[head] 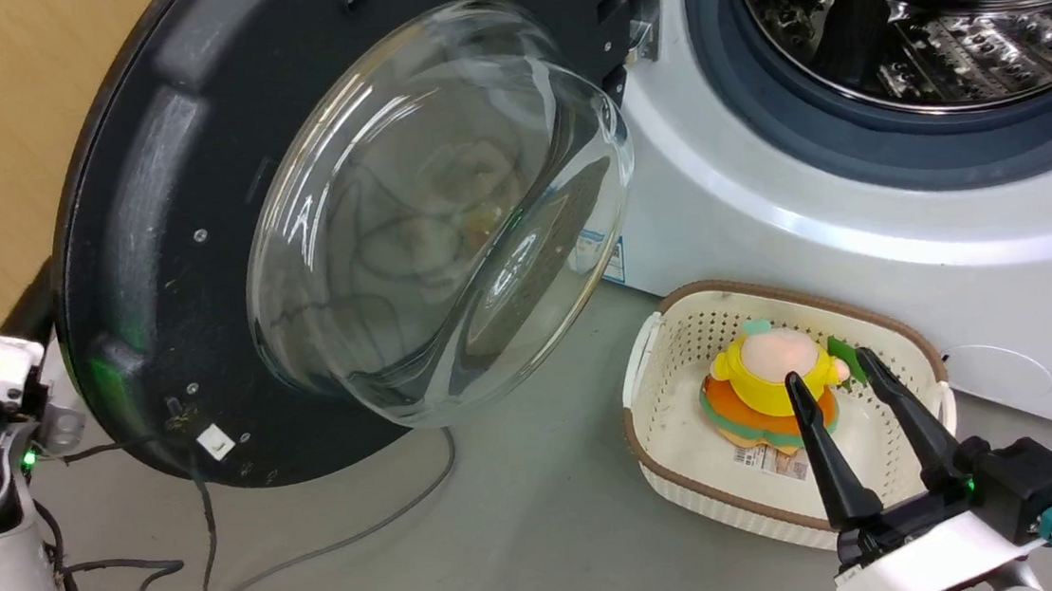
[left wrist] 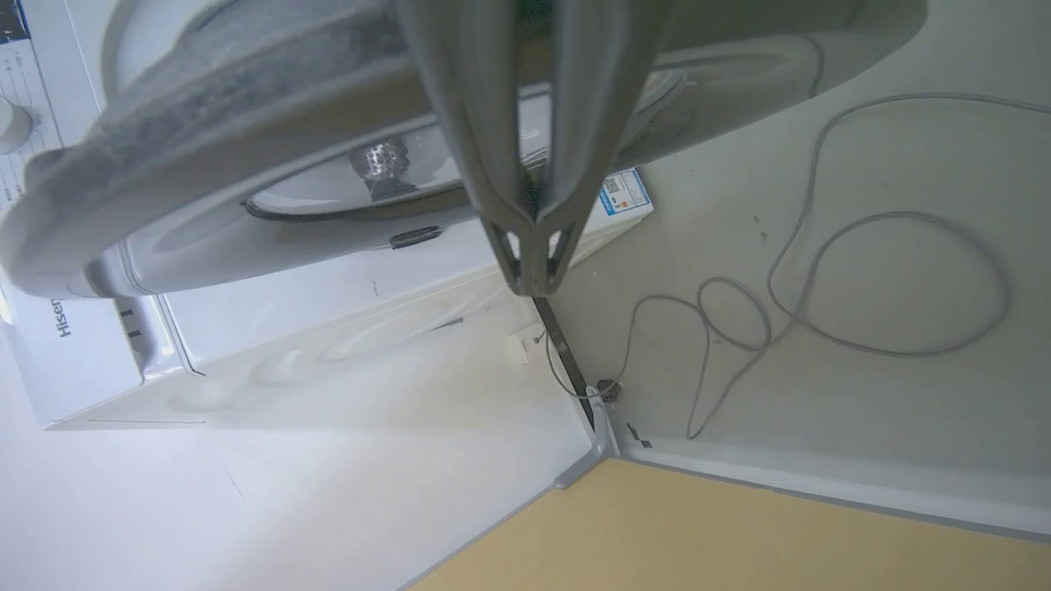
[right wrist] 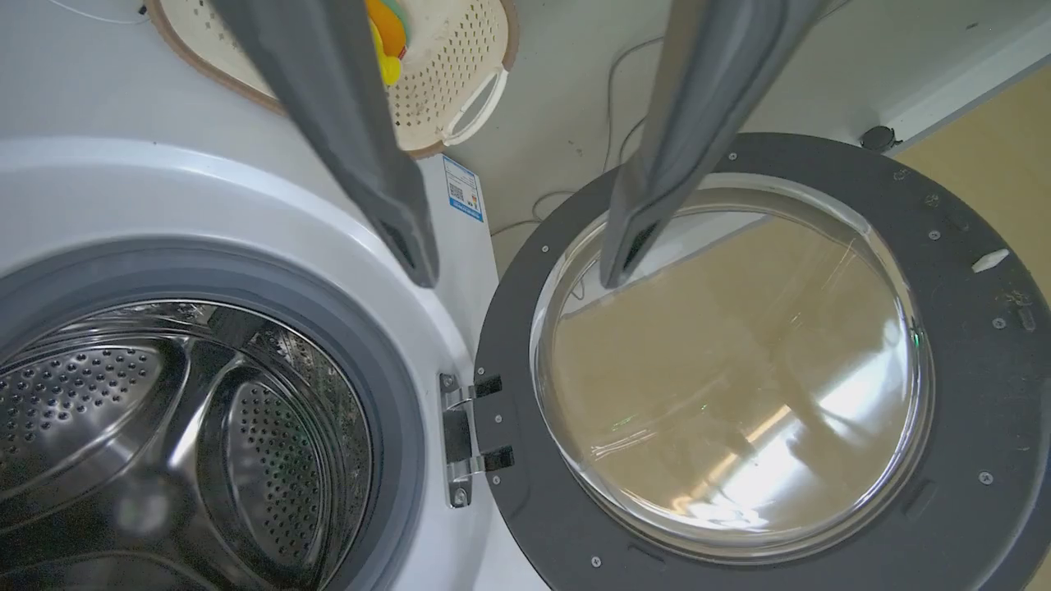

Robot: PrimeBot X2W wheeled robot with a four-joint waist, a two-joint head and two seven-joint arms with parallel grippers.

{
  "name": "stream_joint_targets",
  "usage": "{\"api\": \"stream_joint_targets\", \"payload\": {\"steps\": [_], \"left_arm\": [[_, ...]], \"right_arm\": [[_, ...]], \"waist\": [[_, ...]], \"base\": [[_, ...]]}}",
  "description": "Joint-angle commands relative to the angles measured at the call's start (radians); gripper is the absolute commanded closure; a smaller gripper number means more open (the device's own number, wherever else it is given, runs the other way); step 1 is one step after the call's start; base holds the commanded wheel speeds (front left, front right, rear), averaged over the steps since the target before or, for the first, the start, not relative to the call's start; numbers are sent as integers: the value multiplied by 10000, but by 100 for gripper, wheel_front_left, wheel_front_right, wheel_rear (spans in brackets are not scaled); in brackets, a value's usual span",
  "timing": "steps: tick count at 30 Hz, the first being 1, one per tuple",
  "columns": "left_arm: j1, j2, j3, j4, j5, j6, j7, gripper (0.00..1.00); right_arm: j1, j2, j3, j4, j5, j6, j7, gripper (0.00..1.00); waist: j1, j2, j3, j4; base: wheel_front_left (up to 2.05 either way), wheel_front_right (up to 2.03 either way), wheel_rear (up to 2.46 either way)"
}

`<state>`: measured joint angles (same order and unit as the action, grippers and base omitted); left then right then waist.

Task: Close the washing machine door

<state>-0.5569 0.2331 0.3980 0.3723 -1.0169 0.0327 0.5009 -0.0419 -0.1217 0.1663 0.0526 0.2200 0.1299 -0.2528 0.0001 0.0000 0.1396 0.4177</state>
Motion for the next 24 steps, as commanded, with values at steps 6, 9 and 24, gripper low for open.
{"api": "stream_joint_targets", "payload": {"steps": [6, 9, 24], "left_arm": [[641, -103, -165, -473, -536, 137, 1283, 100], [1026, -197, -162, -850, -785, 192, 1726, 100], [3711, -1385, -1056, -3724, -1545, 238, 3282, 100]], "right_arm": [[12, 84, -30, 52, 30, 8, -58, 0], [60, 157, -147, 120, 46, 8, -69, 0], [790, 465, -698, 174, 111, 8, -87, 0]], "waist": [[-1, 0, -278, -146], [-1, 0, -523, -256], [-1, 0, -1547, -1113]], "base": [[0, 0, 0], [0, 0, 0], [0, 0, 0]]}}
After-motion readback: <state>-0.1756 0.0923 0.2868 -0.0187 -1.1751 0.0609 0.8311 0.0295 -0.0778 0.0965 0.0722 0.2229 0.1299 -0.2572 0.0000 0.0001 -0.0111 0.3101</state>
